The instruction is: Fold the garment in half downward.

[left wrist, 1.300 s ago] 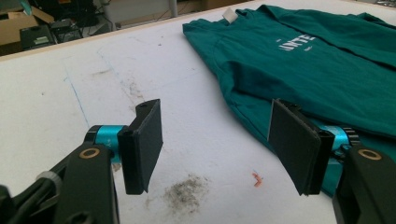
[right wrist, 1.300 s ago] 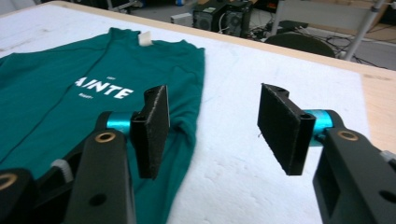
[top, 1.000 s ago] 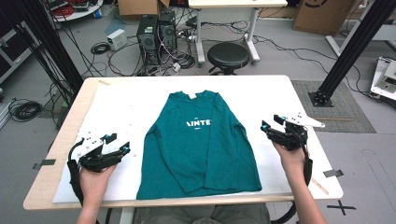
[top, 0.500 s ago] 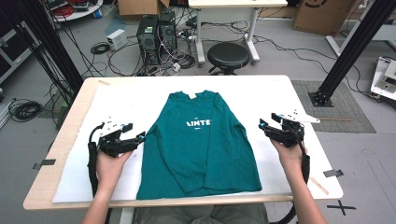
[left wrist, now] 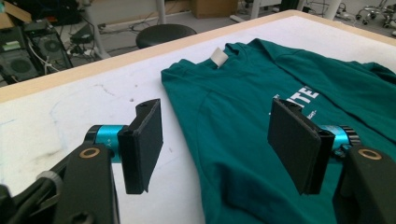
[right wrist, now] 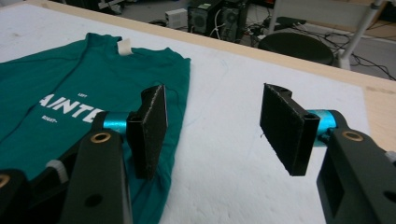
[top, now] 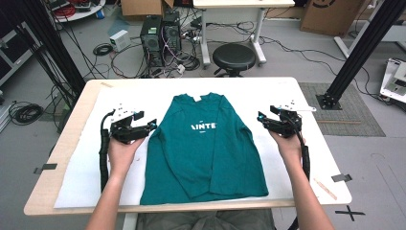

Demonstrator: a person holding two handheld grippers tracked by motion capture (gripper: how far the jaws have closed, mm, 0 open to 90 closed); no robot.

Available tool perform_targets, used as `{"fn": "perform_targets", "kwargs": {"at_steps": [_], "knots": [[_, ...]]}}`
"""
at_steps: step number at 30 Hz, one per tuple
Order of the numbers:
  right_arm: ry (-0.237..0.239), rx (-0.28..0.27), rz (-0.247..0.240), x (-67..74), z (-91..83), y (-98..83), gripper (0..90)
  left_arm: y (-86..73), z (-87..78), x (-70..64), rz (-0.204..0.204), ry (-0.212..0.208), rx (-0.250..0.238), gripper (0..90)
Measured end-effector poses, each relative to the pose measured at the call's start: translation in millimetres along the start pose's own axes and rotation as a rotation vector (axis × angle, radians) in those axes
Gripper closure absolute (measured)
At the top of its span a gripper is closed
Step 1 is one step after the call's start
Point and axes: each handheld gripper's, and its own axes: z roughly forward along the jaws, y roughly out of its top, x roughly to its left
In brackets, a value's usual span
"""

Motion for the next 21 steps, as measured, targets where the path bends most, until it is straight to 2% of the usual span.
{"fn": "perform_targets", "kwargs": {"at_steps": [2, 5, 8, 10, 12, 14, 17, 20, 21], "knots": [[0.015, 0.010, -0.005, 0.5, 8.4, 4.6, 40.4, 3.1, 10.1, 3.2, -0.015, -0.016, -0.006, 35.9], [0.058, 0.039, 0.010, 0.3, 26.5, 11.5, 36.5, 5.8, 27.9, 8.6, -0.033, -0.034, 0.028, 37.5], [0.084, 0.062, -0.004, 1.5, 46.8, 18.3, 35.1, 7.6, 48.0, 12.8, -0.050, -0.057, 0.053, 39.0], [0.108, 0.081, 0.003, 2.4, 62.3, 24.6, 38.5, 7.6, 60.0, 15.6, -0.061, -0.060, 0.061, 42.5], [0.117, 0.074, -0.012, 3.4, 74.0, 29.4, 43.3, 8.7, 71.9, 19.6, -0.066, -0.058, 0.086, 44.1], [0.131, 0.105, -0.017, 5.2, 88.9, 35.4, 45.8, 10.6, 81.9, 22.8, -0.076, -0.061, 0.087, 47.9], [0.149, 0.128, -0.039, 5.7, 112.9, 41.7, 51.4, 16.6, 98.7, 30.0, -0.089, -0.055, 0.134, 50.2], [0.169, 0.176, -0.026, 6.1, 138.8, 45.5, 55.7, 23.1, 118.4, 36.0, -0.108, -0.059, 0.185, 50.2], [0.160, 0.189, -0.030, 6.7, 145.9, 45.2, 56.1, 23.7, 123.2, 37.7, -0.110, -0.056, 0.200, 50.2]]}}
